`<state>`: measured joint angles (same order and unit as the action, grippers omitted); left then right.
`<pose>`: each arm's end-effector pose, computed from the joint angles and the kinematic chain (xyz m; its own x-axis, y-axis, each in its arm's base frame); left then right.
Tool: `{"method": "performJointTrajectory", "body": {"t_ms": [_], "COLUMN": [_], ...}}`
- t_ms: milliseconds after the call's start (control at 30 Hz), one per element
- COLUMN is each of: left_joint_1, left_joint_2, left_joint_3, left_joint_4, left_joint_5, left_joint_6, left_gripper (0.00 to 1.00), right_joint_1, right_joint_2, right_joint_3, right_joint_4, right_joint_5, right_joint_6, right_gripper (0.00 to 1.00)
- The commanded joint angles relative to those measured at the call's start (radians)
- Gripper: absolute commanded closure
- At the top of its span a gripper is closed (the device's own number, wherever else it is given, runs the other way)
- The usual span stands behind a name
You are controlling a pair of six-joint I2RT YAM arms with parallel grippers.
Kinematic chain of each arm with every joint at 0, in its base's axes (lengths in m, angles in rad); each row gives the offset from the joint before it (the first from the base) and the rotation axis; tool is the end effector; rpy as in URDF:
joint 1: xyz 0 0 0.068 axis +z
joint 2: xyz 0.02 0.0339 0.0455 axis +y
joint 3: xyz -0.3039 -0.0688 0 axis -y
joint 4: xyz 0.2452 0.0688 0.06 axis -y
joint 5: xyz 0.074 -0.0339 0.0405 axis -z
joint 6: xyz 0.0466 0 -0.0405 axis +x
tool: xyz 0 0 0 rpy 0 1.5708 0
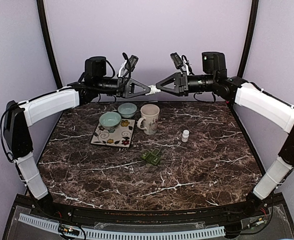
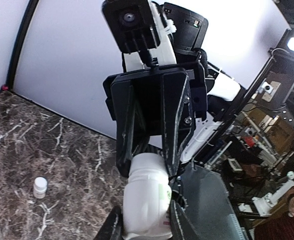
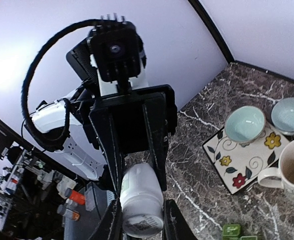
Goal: Sort the pills into containers
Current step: Unscrew the lid of the pill bottle.
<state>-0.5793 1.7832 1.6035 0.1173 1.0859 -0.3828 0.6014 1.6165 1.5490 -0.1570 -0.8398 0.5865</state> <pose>0.3386 -0.2708 0.4198 -0.4197 0.0665 -0.9052 0.9027 -0.0738 -0.4240 0.2979 0.2465 0.4370 -0.6932 -0.0275 -0.7203 -0.7115 0.1862 0.6776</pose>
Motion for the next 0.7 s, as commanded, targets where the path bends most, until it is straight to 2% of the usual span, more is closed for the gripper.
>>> {"method": "performJointTrajectory", "body": {"t_ms": [0,300,467,667], "left_joint_1": [0.003,0.003,0.003,0.003], "left_joint_2": [0.002,0.018,0.032,0.037], "left_joint_3": [-0.038,-0.106,-0.117,-0.117], "left_joint_4": [0.306,0.629,0.69,0.675], "left_joint_5": [0.148,0.237,0.252,0.255], "left_joint_6": [-0.317,-0.621,-0.675,-0.649], "left_gripper": [1.0,1.0,1.0,1.0], "right_joint_1": [0.039,0.069,0.093,0.107], "right_joint_2": [-0.087,-0.114,-0.113,-0.105], "right_joint_3": [-0.043,-0.037,-0.027,-0.01], "right_joint_4": [0.052,-0.019,-0.056,-0.09], "right_joint_5": [0.072,0.251,0.307,0.346], "right_joint_6": [-0.271,-0.529,-0.585,-0.601], "right_gripper": [1.0,1.0,1.0,1.0]}}
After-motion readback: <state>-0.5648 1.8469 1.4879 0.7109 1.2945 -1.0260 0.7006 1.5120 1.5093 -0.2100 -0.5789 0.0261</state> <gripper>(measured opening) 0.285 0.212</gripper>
